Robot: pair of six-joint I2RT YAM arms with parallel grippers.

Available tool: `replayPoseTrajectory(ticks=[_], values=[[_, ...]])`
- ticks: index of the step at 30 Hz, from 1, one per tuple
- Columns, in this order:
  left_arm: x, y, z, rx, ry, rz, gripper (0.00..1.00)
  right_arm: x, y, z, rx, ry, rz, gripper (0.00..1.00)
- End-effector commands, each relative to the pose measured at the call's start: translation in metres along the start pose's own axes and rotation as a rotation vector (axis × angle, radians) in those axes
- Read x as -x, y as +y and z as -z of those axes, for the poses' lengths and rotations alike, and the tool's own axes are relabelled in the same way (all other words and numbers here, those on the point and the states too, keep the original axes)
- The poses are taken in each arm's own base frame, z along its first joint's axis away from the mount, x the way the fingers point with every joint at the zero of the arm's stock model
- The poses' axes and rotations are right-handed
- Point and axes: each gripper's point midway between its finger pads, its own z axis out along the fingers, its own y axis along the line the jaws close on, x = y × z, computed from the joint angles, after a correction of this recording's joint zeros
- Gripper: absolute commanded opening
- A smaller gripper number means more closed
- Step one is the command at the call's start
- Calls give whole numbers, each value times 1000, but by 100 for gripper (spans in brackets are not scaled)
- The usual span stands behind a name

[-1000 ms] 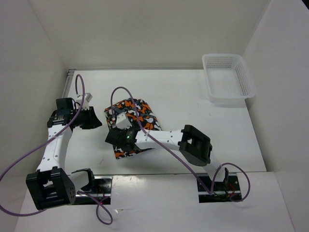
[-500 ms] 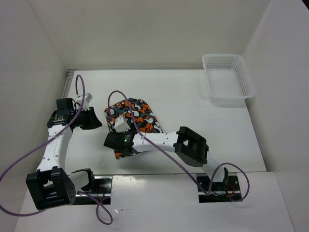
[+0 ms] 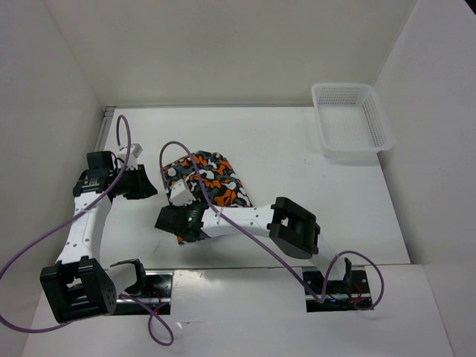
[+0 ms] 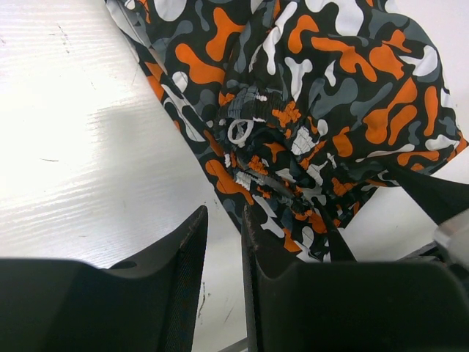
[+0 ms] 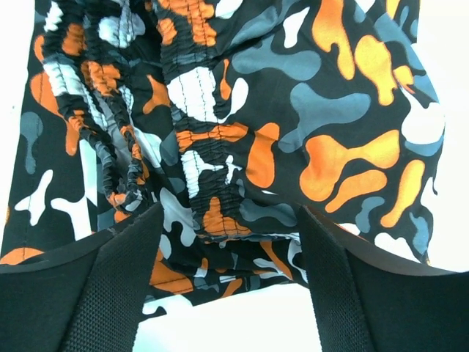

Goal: Fold and stack the shorts
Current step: Fold the shorts

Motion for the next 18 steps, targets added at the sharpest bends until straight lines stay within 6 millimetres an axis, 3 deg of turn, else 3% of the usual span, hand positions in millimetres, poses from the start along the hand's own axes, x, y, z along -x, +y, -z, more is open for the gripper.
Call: replayPoseTrajectory(ticks=[1, 7, 18], values=[[4, -5, 2, -29, -27, -14, 33, -8, 0, -5, -42, -1, 26, 78], [4, -5, 2, -29, -27, -14, 33, -20, 3, -12, -52, 15, 28, 69], [4, -5, 2, -29, -27, -14, 33, -30, -10, -26, -100, 36, 17, 54]])
